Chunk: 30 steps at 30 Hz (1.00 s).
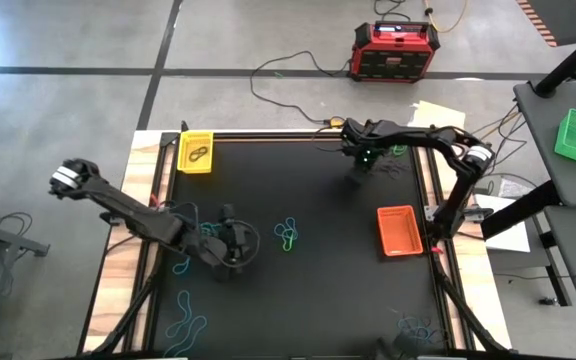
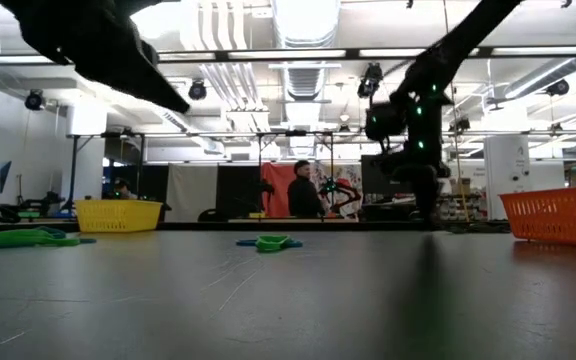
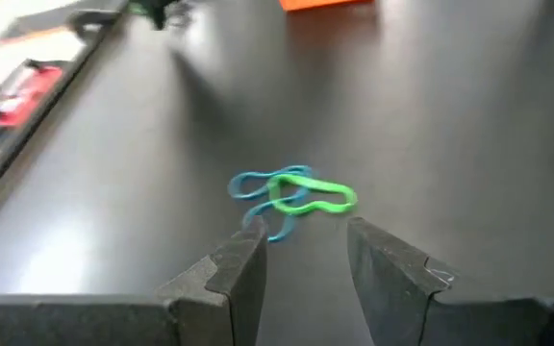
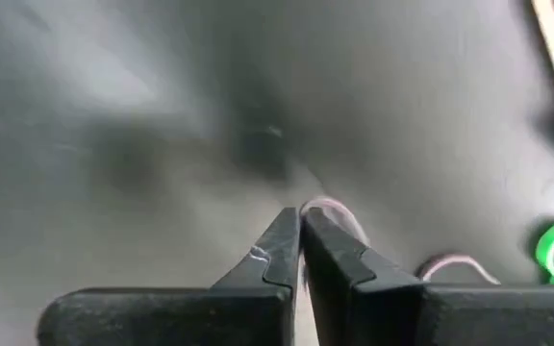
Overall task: Sort rubber bands into baskets
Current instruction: Put the purple rubber band into the yellow bin
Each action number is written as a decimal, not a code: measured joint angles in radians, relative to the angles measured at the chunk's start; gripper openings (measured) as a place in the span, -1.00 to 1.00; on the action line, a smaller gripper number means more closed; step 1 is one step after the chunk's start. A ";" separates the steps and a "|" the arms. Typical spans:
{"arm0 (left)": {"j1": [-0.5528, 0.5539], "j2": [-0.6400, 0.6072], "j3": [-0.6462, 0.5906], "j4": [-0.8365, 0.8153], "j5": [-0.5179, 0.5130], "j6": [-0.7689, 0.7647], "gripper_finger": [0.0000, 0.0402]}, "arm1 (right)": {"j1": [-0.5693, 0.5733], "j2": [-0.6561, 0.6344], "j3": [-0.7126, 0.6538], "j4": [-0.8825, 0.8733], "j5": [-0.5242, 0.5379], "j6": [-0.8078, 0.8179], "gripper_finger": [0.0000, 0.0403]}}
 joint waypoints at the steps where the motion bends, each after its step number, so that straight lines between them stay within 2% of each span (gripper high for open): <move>1: 0.000 -0.019 -0.001 -0.023 -0.026 0.000 -0.35 | 0.014 -0.012 0.003 -0.003 0.000 0.000 -0.96; 7: 0.001 -0.086 -0.005 -0.051 -0.222 0.040 -0.35 | 0.090 -0.094 0.036 0.012 -0.026 0.036 -0.96; 12: 0.004 -0.095 -0.007 -0.066 -0.306 0.046 -0.35 | 0.136 -0.159 0.058 0.028 -0.028 0.038 -0.96; 17: 0.005 -0.092 -0.008 -0.075 -0.306 0.038 -0.35 | 0.140 -0.207 0.068 0.027 -0.018 0.038 -0.96; 20: 0.009 -0.085 -0.008 -0.062 -0.299 -0.040 -0.35 | 0.141 -0.244 0.071 0.035 -0.018 0.050 -0.96; 23: 0.032 -0.063 -0.008 -0.034 -0.191 -0.078 -0.35 | 0.152 -0.276 0.072 0.060 -0.059 0.052 -0.96; 27: 0.074 -0.007 -0.008 0.058 -0.139 -0.039 -0.35 | 0.163 -0.316 0.072 0.100 -0.131 0.053 -0.96; 30: 0.116 0.053 -0.008 0.175 -0.138 0.040 -0.35 | 0.163 -0.336 0.072 0.101 -0.117 0.052 -0.96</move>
